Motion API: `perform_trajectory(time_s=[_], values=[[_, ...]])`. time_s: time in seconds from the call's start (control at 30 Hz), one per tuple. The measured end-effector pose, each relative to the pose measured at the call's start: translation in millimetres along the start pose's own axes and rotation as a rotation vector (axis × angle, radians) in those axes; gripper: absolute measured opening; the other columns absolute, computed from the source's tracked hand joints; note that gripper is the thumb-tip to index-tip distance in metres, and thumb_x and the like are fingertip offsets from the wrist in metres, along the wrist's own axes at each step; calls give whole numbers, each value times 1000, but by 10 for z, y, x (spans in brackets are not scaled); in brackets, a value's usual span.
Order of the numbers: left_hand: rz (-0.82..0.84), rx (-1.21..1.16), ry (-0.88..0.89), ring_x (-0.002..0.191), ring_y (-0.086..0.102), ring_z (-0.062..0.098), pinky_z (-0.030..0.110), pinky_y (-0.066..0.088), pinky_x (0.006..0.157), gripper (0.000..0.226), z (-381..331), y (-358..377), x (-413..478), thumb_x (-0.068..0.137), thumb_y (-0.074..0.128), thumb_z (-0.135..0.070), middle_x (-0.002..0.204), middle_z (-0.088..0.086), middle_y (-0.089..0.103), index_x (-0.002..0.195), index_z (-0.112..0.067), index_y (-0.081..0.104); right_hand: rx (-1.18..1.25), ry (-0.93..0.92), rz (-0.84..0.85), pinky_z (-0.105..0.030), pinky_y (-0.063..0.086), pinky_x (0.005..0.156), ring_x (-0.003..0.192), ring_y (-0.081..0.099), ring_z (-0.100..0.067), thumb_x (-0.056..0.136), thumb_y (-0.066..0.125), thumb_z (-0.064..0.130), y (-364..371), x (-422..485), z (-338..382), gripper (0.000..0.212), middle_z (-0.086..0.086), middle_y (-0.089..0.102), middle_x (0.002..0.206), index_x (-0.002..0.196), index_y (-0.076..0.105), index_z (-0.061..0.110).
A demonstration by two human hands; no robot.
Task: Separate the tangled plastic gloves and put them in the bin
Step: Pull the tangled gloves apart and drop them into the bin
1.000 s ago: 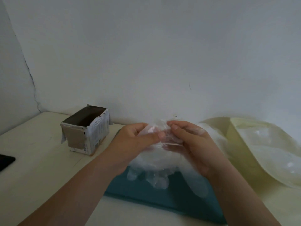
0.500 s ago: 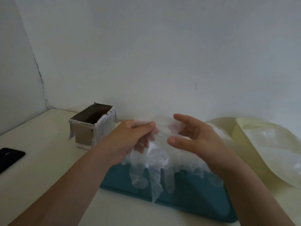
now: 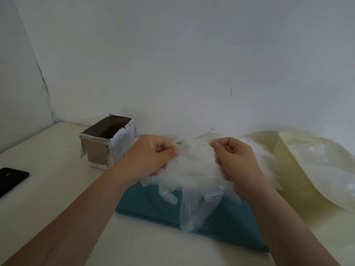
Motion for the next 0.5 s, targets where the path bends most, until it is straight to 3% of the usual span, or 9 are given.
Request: perform_trajectory(time_s=[0.13,0.17,0.23,0.33,0.4,0.5], values=[[-113,611,30,71,63,10,25,41,59,19,132,-248,95,100,67,-37,74,-9,67,84,-28,71,-120,-79,106,-16,35,43,48,45,-6,89,79,31,14,-59,121,15,7,61,59,84,79,17],[-109,664,22,76,64,10,26,42,62,20,147,-244,94,100,66,-41,79,-11,67,87,-27,71,-173,-90,180,-12,37,44,47,49,-1,87,81,32,67,-85,150,13,11,64,60,84,81,20],[-38,661,-31,83,63,10,28,46,69,25,214,-154,83,96,67,-53,89,-11,67,93,-27,69,-234,-86,343,-10,44,51,54,60,-1,86,83,29,194,-164,170,8,11,72,66,87,83,20],[83,869,-79,83,59,12,32,47,69,40,332,32,50,90,68,-62,97,-4,63,100,-23,65,-315,-109,464,-12,53,72,79,74,-3,89,80,24,285,-237,185,5,9,80,83,91,83,21],[100,868,-81,85,60,14,31,46,68,36,386,93,41,92,70,-53,100,-1,62,104,-19,65,-435,-143,550,-14,54,73,75,72,-1,91,77,27,360,-286,189,7,14,78,79,92,83,23],[107,712,-64,93,60,15,28,44,73,20,398,112,39,97,70,-35,104,-2,65,107,-19,67,-444,-148,645,-15,48,60,53,55,1,94,75,26,450,-349,177,11,15,64,57,90,81,18]])
Point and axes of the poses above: each hand's wrist, its own x-axis towards the middle knuckle, its own y-axis out of the palm, z = x × y, the point moved 8 cm from there along x, towards the middle knuckle
